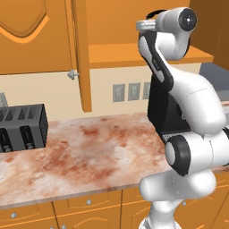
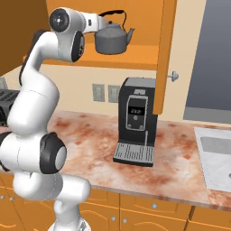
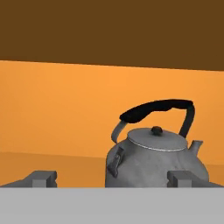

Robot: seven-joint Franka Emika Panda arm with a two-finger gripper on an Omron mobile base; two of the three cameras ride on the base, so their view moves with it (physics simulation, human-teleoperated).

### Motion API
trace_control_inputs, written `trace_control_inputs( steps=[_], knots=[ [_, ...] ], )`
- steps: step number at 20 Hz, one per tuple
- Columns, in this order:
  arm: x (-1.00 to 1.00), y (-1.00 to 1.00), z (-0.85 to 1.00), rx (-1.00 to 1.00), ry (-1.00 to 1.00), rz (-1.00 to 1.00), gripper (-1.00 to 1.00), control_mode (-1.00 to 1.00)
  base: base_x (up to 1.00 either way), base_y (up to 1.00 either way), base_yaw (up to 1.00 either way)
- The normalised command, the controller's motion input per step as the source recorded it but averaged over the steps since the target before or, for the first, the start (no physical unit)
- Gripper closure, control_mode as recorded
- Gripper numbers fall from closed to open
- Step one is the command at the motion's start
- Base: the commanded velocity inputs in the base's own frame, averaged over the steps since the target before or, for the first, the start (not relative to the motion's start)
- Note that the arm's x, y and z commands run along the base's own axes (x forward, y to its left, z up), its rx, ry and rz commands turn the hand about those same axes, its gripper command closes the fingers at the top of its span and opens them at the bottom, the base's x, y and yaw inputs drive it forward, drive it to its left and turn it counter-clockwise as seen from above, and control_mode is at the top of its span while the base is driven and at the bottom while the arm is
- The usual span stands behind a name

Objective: Open the cabinet, pick the kettle from the cabinet, and place it in the sink.

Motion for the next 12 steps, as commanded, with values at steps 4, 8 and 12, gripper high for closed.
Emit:
trace_control_inputs(
  steps=[4, 8, 12],
  knots=[
    [0.36, 0.0, 0.03, 0.0, 0.0, 0.0, -1.0, -1.0, 0.0, 0.0, 0.0],
    [0.36, 0.0, 0.0, 0.0, 0.0, 0.0, -1.0, -1.0, 0.0, 0.0, 0.0],
    [0.34, -0.01, 0.0, 0.0, 0.0, 0.0, -1.0, -1.0, 0.0, 0.0, 0.0]
  ],
)
